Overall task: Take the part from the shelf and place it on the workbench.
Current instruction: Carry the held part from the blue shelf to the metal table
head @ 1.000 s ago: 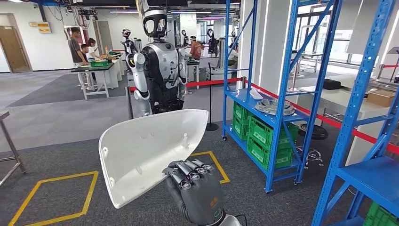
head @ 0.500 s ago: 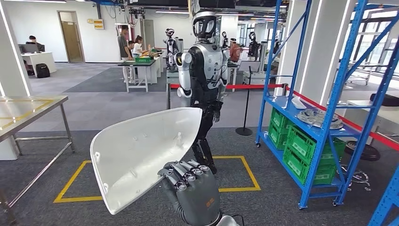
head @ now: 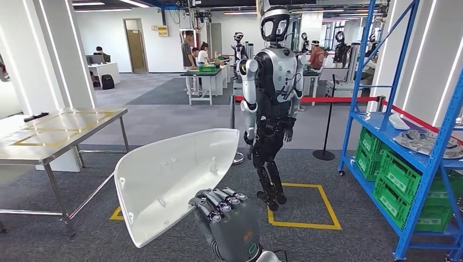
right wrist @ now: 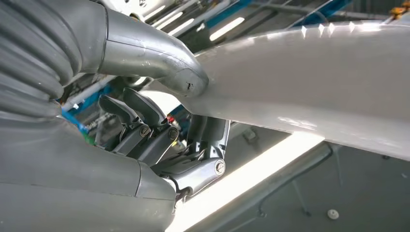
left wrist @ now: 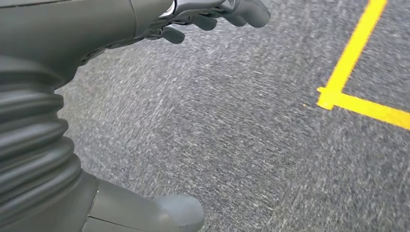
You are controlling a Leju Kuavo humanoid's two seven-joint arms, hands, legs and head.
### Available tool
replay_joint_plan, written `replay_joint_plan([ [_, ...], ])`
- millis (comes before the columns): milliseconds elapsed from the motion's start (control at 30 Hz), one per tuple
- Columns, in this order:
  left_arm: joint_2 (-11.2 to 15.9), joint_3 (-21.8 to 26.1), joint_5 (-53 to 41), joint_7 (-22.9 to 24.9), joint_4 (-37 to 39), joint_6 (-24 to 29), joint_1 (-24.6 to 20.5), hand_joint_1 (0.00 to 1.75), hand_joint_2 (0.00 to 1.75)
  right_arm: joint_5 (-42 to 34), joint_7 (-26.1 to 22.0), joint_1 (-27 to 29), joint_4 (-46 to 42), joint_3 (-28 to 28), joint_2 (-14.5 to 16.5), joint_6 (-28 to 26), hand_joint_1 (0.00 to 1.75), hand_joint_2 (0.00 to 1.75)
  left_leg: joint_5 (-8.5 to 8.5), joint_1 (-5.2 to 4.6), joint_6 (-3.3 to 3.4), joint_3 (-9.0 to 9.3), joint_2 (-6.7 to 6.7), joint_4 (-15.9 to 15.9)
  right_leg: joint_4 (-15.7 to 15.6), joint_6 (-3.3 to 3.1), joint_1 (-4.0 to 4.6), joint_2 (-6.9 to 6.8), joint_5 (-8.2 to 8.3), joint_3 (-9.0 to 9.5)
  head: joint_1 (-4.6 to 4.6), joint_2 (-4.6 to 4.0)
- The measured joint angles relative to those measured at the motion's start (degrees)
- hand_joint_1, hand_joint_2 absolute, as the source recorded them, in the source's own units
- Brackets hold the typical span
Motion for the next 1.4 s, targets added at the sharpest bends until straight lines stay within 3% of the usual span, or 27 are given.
replay_joint_plan([
  [67,0.02,0.0,-0.03,-0.01,0.0,-0.01,-0.03,0.0,1.75,0.01,0.01,0.34,0.0,0.07,-0.03,-0.07,1.69,1.75,-1.91,0.05,-0.3,-2.53,0.65,5.68,0.02,-0.08,0.11,-1.6,-0.1,-0.03,-0.05,0.0],
  [100,0.03,0.0,-0.04,0.0,0.01,-0.01,0.0,0.0,1.75,0.02,0.01,0.44,0.0,0.12,-0.03,-0.13,1.69,1.75,-1.29,0.05,-0.37,-2.22,0.82,5.43,0.04,-0.05,0.12,-2.35,-0.14,-0.03,-0.05,0.01],
  [133,0.06,0.0,-0.04,0.0,0.0,0.0,0.03,0.0,1.75,0.04,0.03,0.48,0.0,0.18,-0.03,-0.18,1.69,1.75,0.2,0.04,-0.37,-0.72,1.19,2.84,0.07,0.03,0.12,-3.08,-0.22,0.02,-0.06,0.01],
  [200,0.12,0.0,-0.07,0.0,-0.01,-0.01,-0.03,0.0,1.75,0.15,0.1,0.44,0.0,0.29,-0.03,-0.35,1.69,1.75,3.36,-0.17,0.01,4.03,3.8,-5.43,0.21,0.44,0.33,-4.44,-0.51,0.26,-0.07,0.01],
  [267,0.14,0.0,-0.1,-0.01,-0.02,-0.03,-0.18,0.0,1.75,0.3,0.14,0.31,0.0,0.4,-0.04,-0.45,1.69,1.75,4.51,-0.44,0.8,6.59,5.65,-10.09,0.32,1.02,0.66,-5.6,-0.82,0.53,0.06,0.0],
  [367,0.11,0.0,-0.12,-0.02,-0.01,-0.04,-0.18,0.0,1.75,0.35,0.14,0.0,0.0,0.67,-0.04,-0.46,1.69,1.75,4.71,-0.4,1.88,6.53,3.85,-10.53,0.38,1.92,0.68,-7.03,-1.21,0.95,0.25,0.0],
  [433,0.07,0.01,-0.13,-0.01,-0.01,-0.07,-0.22,0.0,1.75,0.35,0.14,-0.16,0.0,0.78,-0.04,-0.51,1.69,1.75,5.07,-0.01,2.51,6.65,2.44,-10.88,2.95,2.62,0.35,-4.47,-3.03,0.06,0.38,0.0],
  [500,0.06,0.01,-0.18,0.05,-0.01,-0.11,-0.37,0.0,1.75,0.36,0.11,-0.04,0.02,0.84,-0.1,-0.47,1.69,1.75,5.3,0.23,2.9,6.5,1.02,-10.97,9.97,3.15,0.04,-0.61,-6.59,-3.28,0.56,0.01],
  [567,0.07,0.01,-0.26,0.23,-0.01,-0.13,-0.4,0.0,1.75,0.36,0.1,0.26,0.06,0.89,-0.16,-0.37,1.69,1.75,5.38,0.25,3.01,6.22,-0.64,-10.83,16.44,3.34,-0.07,0.65,-8.67,-6.76,0.71,0.01],
  [600,0.07,0.02,-0.29,0.31,-0.01,-0.14,-0.36,0.0,1.75,0.36,0.11,0.35,0.08,0.91,-0.16,-0.36,1.69,1.75,5.41,0.25,2.99,6.13,-1.53,-10.72,16.87,3.31,-0.08,0.79,-8.08,-7.2,0.74,0.01],
  [667,0.04,0.04,-0.29,0.36,0.01,-0.17,-0.32,0.0,1.75,0.36,0.11,0.23,0.09,0.94,-0.16,-0.36,1.69,1.75,5.44,0.28,2.84,6.06,-3.23,-10.47,11.07,3.05,-0.16,1.53,-4.17,-4.69,0.81,0.0],
  [733,0.01,0.04,-0.29,0.22,0.0,-0.18,-0.37,0.0,1.75,0.35,0.11,-0.05,0.1,0.96,-0.16,-0.36,1.69,1.75,5.53,0.26,2.29,5.81,-4.78,-10.21,3.51,2.72,-0.28,3.87,-1.33,-1.26,0.82,0.0],
  [800,0.05,0.04,-0.28,-0.1,-0.01,-0.18,-0.35,0.0,1.75,0.34,0.11,-0.3,0.11,1.01,-0.1,-0.31,1.69,1.75,5.79,0.36,1.42,5.38,-6.05,-10.28,0.77,2.42,-0.11,4.91,-0.97,-0.16,0.74,0.0],
  [867,0.2,0.04,-0.27,-0.45,-0.02,-0.17,-0.18,0.0,1.75,0.34,0.1,-0.65,0.11,1.11,0.15,-0.22,1.69,1.75,6.15,0.52,0.59,4.92,-6.9,-10.59,0.45,1.79,-0.02,3.55,-0.6,-0.01,0.71,0.0],
  [933,0.28,0.04,-0.28,-0.62,0.01,-0.17,-0.13,0.0,1.75,0.35,0.1,-1.12,0.11,1.23,0.65,-0.08,1.69,1.75,4.97,0.31,0.1,3.71,-4.5,-8.78,-0.06,0.85,-0.21,2.11,-0.15,0.23,0.53,0.0],
  [1000,0.3,0.04,-0.36,-0.62,0.03,-0.17,-0.34,0.0,1.75,0.35,0.11,-1.33,0.15,1.3,0.93,0.22,1.69,1.75,1.5,0.12,-0.16,0.74,-0.7,-2.41,-0.27,0.26,-0.14,0.49,-0.03,0.25,0.27,0.0],
  [1067,0.36,0.04,-0.44,-0.53,0.03,-0.17,-0.45,0.0,1.75,0.34,0.1,-1.29,0.32,1.36,0.99,0.47,1.69,1.75,-1.26,0.21,-0.45,-2.42,0.55,4.56,-0.25,0.09,0.02,-1.18,-0.12,0.22,0.21,0.0],
  [1100,0.4,0.04,-0.47,-0.47,0.03,-0.17,-0.42,0.0,1.75,0.33,0.09,-1.26,0.43,1.39,1.06,0.53,1.69,1.75,-1.26,0.25,-0.55,-2.8,0.74,5.66,-0.23,0.09,0.05,-1.99,-0.17,0.22,0.2,0.0],
  [1133,0.44,0.04,-0.48,-0.42,0.03,-0.17,-0.39,0.0,1.75,0.33,0.09,-1.27,0.52,1.41,1.15,0.54,1.69,1.75,-0.2,0.27,-0.61,-1.92,0.99,4.32,-0.21,0.16,0.05,-2.77,-0.23,0.26,0.18,0.0],
  [1167,0.5,0.04,-0.49,-0.38,0.02,-0.17,-0.37,0.0,1.75,0.32,0.1,-1.3,0.58,1.42,1.26,0.54,1.69,1.75,1.54,0.27,-0.61,0.04,1.57,0.92,-0.16,0.3,0.04,-3.52,-0.33,0.35,0.16,0.0],
  [1233,0.59,0.04,-0.49,-0.35,-0.01,-0.16,-0.46,0.0,1.75,0.3,0.09,-1.44,0.63,1.43,1.5,0.54,1.69,1.75,4.15,0.08,-0.14,4.47,4.05,-7.03,0.07,0.82,0.26,-4.85,-0.71,0.54,0.15,0.0],
  [1300,0.61,0.04,-0.49,-0.37,-0.02,-0.14,-0.5,0.0,1.75,0.31,0.04,-1.71,0.68,1.43,1.72,0.56,1.69,1.75,4.7,-0.15,0.73,6.19,5.13,-10.22,0.23,1.4,0.61,-5.9,-1.01,0.75,0.27,0.0],
  [1367,0.62,0.04,-0.45,-0.43,-0.02,-0.1,-0.39,0.0,1.75,0.35,0.0,-1.99,0.74,1.45,2.09,0.57,1.69,1.75,4.91,-0.16,1.54,6.09,3.76,-10.19,0.17,1.98,0.68,-6.96,-1.17,1.03,0.4,0.01],
  [1400,0.6,0.04,-0.41,-0.48,-0.02,-0.07,-0.32,0.0,1.75,0.37,-0.01,-2.13,0.77,1.46,2.3,0.58,1.69,1.75,5.03,-0.05,1.89,6.09,3.09,-10.31,0.47,2.34,0.54,-6.59,-1.52,1.05,0.43,0.01],
])
